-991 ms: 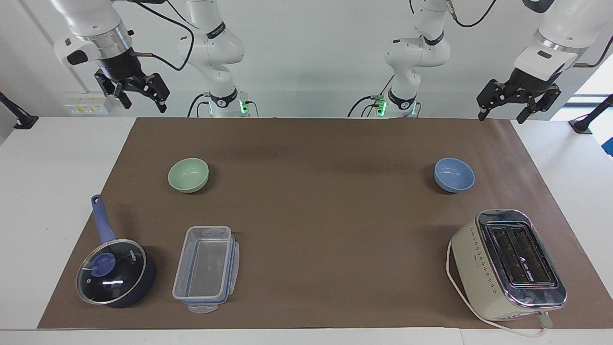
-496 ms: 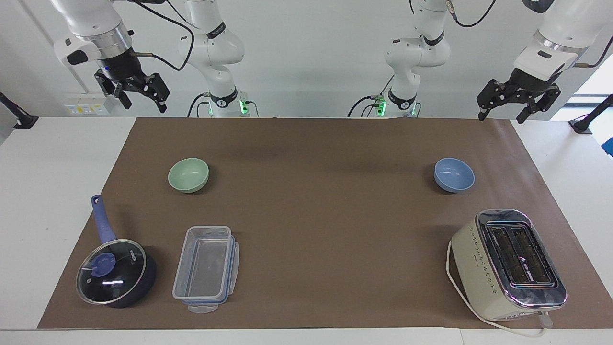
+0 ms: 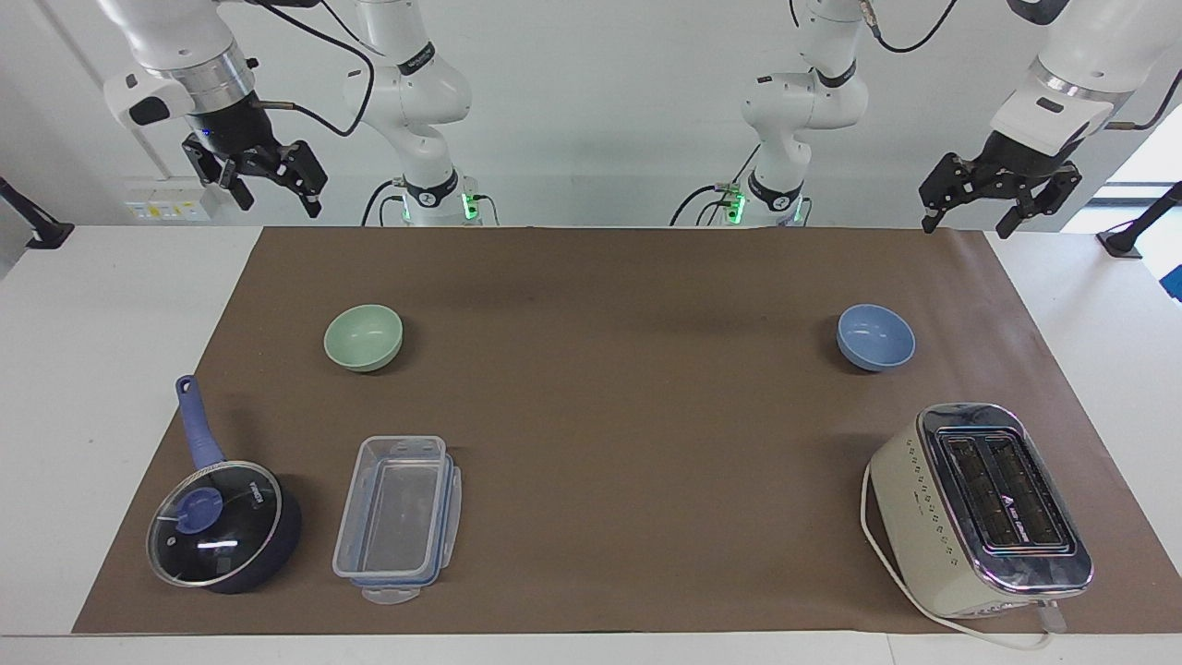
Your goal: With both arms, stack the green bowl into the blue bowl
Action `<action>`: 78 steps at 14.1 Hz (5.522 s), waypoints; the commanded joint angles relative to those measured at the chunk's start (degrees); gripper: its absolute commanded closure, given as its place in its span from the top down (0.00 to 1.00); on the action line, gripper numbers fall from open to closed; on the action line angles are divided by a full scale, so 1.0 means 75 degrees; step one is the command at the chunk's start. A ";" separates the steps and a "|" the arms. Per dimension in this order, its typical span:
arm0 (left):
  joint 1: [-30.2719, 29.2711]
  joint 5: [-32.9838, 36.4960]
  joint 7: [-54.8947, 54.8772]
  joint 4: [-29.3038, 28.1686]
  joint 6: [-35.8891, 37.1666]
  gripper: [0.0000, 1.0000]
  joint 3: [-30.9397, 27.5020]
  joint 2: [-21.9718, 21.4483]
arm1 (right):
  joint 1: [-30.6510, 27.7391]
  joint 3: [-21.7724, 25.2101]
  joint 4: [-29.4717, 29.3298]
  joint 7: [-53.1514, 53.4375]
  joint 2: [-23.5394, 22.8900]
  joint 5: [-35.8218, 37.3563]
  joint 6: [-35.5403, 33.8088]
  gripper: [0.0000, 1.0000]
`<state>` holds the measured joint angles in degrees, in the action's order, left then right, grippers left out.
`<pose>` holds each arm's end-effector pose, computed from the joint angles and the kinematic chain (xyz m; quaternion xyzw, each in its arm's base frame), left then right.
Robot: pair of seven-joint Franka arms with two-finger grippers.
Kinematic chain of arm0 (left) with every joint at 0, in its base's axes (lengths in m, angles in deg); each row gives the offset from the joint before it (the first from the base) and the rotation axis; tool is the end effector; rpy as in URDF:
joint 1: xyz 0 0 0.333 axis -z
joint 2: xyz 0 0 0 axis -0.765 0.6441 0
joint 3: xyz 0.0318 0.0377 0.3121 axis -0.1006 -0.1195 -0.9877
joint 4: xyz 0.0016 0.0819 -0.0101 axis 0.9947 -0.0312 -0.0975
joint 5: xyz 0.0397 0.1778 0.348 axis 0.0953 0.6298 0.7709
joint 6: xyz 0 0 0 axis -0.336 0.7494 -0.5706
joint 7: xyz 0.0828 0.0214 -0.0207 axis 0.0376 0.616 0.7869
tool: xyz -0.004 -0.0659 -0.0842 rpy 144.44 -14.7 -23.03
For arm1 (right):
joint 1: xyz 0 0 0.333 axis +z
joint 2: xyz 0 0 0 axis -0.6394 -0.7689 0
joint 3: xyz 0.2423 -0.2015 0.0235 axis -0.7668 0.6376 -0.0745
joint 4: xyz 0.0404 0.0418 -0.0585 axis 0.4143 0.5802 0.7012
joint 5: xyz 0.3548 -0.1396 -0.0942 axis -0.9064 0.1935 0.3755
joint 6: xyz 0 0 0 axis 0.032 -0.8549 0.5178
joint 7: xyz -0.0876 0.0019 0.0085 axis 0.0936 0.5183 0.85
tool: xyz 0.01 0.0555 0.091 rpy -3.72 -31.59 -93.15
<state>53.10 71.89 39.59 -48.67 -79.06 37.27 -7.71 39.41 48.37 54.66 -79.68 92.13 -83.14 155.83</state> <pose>0.5472 -0.0187 0.6750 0.9969 -0.0783 0.0041 0.0042 0.5096 -0.0380 0.6569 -0.9963 0.0853 0.0059 0.0036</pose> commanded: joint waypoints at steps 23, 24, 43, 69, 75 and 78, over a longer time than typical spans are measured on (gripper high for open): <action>-0.0051 -0.0105 0.0054 -0.0222 0.0043 1.00 0.0008 -0.0206 | -0.0085 -0.0035 0.0132 0.0120 0.0096 -0.0138 0.0007 1.00; -0.0051 -0.0105 0.0054 -0.0222 0.0043 1.00 0.0008 -0.0206 | -0.0085 -0.0035 0.0132 0.0120 0.0096 -0.0138 0.0007 1.00; -0.0658 -0.0116 -0.0729 -0.2445 -0.1360 1.00 -0.0027 -0.1013 | -0.0085 -0.0035 0.0143 0.0120 0.0096 -0.0138 0.0007 1.00; -0.2207 -0.1546 -0.3812 -0.6703 -0.6449 0.58 -0.0027 0.0157 | -0.0085 -0.0035 0.0143 0.0120 0.0096 -0.0150 0.0007 1.00; -0.2289 -0.1722 -0.3848 -0.6679 -0.6438 0.00 -0.0015 0.0169 | -0.0085 -0.0035 0.0143 0.0120 0.0096 -0.0150 0.0007 1.00; -0.2243 -0.1733 -0.3907 -0.6679 -0.6356 0.00 -0.0027 0.0065 | -0.0085 -0.0035 0.0143 0.0108 0.0096 -0.0150 0.0007 1.00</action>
<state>36.78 60.15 11.85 -97.87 -126.11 36.60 -5.97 39.41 48.37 54.89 -79.68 92.13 -83.15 155.83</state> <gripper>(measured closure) 0.960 0.000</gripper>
